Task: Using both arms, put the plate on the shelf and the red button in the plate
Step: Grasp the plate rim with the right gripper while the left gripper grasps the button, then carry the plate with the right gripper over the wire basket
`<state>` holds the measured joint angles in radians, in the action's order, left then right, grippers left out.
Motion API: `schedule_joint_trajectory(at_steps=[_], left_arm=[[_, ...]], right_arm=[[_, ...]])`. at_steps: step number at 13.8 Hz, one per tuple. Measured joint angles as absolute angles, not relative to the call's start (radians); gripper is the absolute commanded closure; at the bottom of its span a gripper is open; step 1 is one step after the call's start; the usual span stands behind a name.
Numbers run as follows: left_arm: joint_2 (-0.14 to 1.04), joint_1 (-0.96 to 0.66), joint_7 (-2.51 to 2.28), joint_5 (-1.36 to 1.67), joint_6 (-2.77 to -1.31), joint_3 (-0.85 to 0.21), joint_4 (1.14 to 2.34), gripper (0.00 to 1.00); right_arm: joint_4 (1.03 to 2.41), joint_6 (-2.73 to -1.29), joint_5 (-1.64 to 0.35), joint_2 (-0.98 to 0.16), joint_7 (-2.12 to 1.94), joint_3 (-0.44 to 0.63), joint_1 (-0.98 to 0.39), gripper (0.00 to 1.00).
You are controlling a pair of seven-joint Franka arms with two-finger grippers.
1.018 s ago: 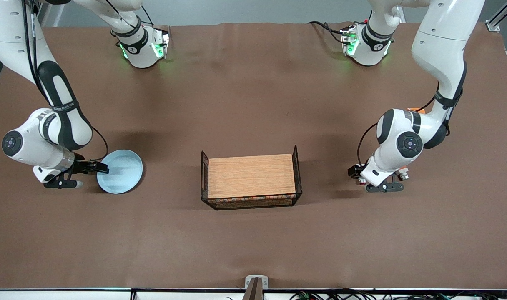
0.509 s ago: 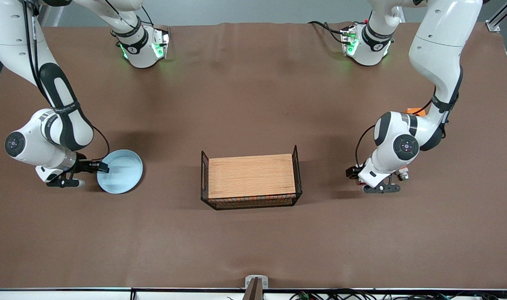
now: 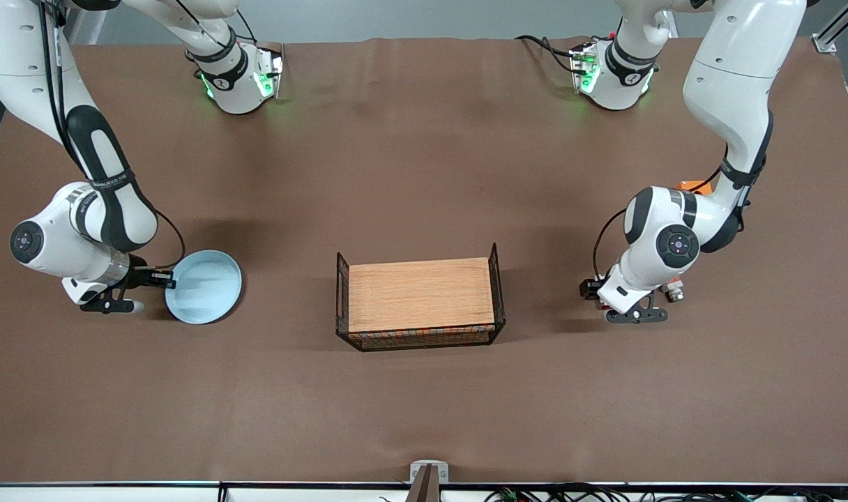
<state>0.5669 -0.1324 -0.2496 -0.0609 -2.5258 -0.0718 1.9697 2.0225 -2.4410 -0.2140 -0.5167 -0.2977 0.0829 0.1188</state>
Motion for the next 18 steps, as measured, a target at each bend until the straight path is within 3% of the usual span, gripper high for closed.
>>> schedule_joint_trajectory(at_steps=[4, 13, 18], left_arm=[[0.571, -0.132, -0.25, -0.061, -2.526, -0.072, 1.97, 0.47], [0.573, -0.131, -0.253, -0.061, -2.526, -0.074, 1.966, 0.71], [0.569, -0.127, -0.295, -0.061, -2.526, -0.073, 1.955, 0.75]], right_arm=[[1.986, -2.336, -0.215, -0.474, -0.205, 0.082, 0.115, 1.0], [1.756, -1.692, -0.215, -0.176, 0.352, 0.075, 0.074, 1.0], [1.721, -1.577, -0.217, -0.03, 0.831, 0.066, -0.101, 1.0]])
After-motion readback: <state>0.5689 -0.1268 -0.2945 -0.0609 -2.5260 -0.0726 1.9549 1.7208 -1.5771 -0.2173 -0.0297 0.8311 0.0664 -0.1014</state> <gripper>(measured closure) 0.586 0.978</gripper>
